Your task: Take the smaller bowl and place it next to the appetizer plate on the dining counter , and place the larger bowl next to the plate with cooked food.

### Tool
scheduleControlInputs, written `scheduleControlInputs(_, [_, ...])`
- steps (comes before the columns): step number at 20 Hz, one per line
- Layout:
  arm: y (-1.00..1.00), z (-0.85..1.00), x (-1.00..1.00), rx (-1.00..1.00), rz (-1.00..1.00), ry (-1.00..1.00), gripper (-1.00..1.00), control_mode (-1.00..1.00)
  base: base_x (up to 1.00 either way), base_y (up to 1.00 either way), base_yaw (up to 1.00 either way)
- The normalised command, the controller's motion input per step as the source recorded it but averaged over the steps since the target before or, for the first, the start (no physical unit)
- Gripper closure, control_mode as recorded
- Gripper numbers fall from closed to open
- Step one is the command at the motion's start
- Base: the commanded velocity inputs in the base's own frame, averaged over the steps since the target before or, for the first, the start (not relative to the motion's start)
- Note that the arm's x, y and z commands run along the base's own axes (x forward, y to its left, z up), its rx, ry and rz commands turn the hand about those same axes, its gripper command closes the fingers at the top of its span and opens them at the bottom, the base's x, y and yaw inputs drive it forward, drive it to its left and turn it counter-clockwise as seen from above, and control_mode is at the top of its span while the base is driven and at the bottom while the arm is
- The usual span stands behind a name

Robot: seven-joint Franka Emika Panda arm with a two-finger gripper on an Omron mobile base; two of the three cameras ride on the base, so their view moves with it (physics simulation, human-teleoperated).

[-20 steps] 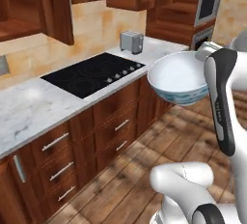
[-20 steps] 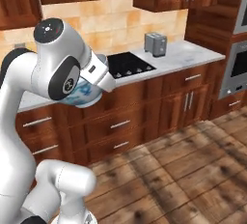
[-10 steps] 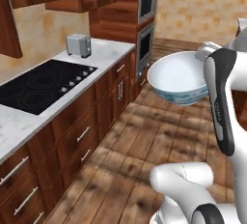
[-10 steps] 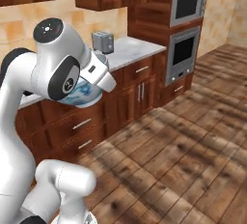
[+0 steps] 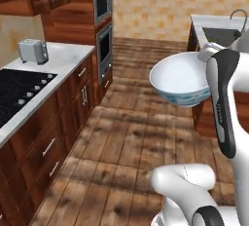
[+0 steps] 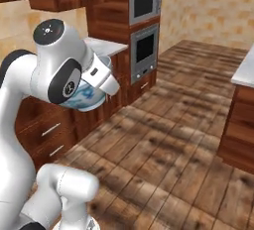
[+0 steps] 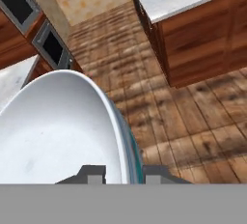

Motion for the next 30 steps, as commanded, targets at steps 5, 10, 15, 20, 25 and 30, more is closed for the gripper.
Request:
scheduleControlInputs(5, [0.00, 0.00, 0.00, 0.00, 0.00, 0.00, 1.00, 1.00, 0.54, -0.66, -0.29])
scheduleControlInputs(10, [0.00, 0.00, 0.00, 0.00, 0.00, 0.00, 1.00, 1.00, 0.98, -0.62, -0.33])
scheduleControlInputs(15, [0.00, 0.00, 0.00, 0.00, 0.00, 0.00, 1.00, 1.00, 0.37, -0.95, -0.27])
scheduleControlInputs(20, [0.00, 0.00, 0.00, 0.00, 0.00, 0.00, 1.00, 1.00, 0.00, -1.00, -0.20])
scheduleControlInputs(25, [0.00, 0.00, 0.00, 0.00, 0.00, 0.00, 1.00, 1.00, 0.33, -1.00, -0.15])
scheduleControlInputs(30, [0.00, 0.00, 0.00, 0.00, 0.00, 0.00, 1.00, 1.00, 0.94, -1.00, -0.05])
